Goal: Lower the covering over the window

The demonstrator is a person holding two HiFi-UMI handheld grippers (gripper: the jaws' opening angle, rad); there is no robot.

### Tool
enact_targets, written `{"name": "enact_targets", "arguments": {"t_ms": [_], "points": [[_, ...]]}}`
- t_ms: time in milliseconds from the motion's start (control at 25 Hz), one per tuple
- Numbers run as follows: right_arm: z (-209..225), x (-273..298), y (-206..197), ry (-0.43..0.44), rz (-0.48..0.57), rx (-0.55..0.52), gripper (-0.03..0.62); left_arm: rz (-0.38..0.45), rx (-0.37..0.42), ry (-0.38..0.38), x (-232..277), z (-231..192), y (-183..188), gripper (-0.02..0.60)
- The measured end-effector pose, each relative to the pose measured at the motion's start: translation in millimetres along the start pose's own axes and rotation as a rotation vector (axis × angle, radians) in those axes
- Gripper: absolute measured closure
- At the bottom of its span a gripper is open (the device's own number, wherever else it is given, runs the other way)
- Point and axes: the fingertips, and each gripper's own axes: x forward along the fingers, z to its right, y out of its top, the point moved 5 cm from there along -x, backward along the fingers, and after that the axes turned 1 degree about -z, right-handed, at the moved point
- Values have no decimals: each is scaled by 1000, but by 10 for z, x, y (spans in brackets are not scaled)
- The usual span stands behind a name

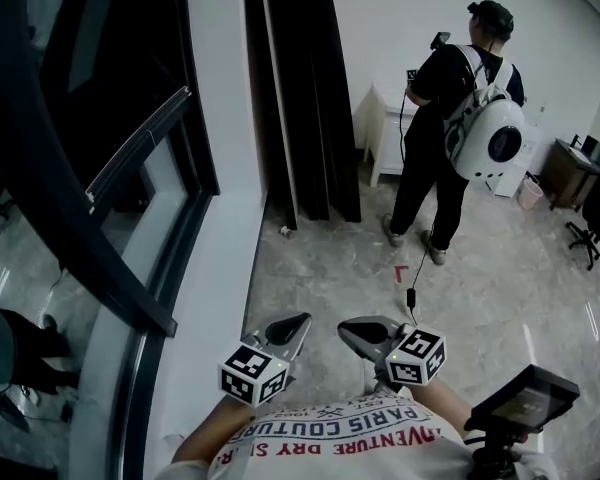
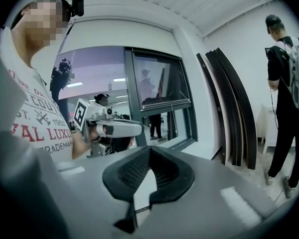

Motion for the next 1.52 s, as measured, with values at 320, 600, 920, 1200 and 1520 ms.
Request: {"name": "enact_targets", "arguments": {"t_ms": [320, 600, 920, 1200, 1520], "points": [[27, 104, -61, 30, 18, 32, 594, -17, -8, 16, -20, -50, -84, 580], [143, 101, -113, 70, 30, 68, 594, -32, -24, 38, 68, -35, -126, 580], [696, 258, -37, 117, 23, 128, 594, -65, -59, 77, 477, -298, -38, 580], [1451, 401, 255, 135, 41, 157, 594, -83, -75, 98, 1056, -659, 207, 580], [2289, 386, 341, 117, 53, 185, 594, -93, -68, 100, 1815, -968, 376, 580]]}}
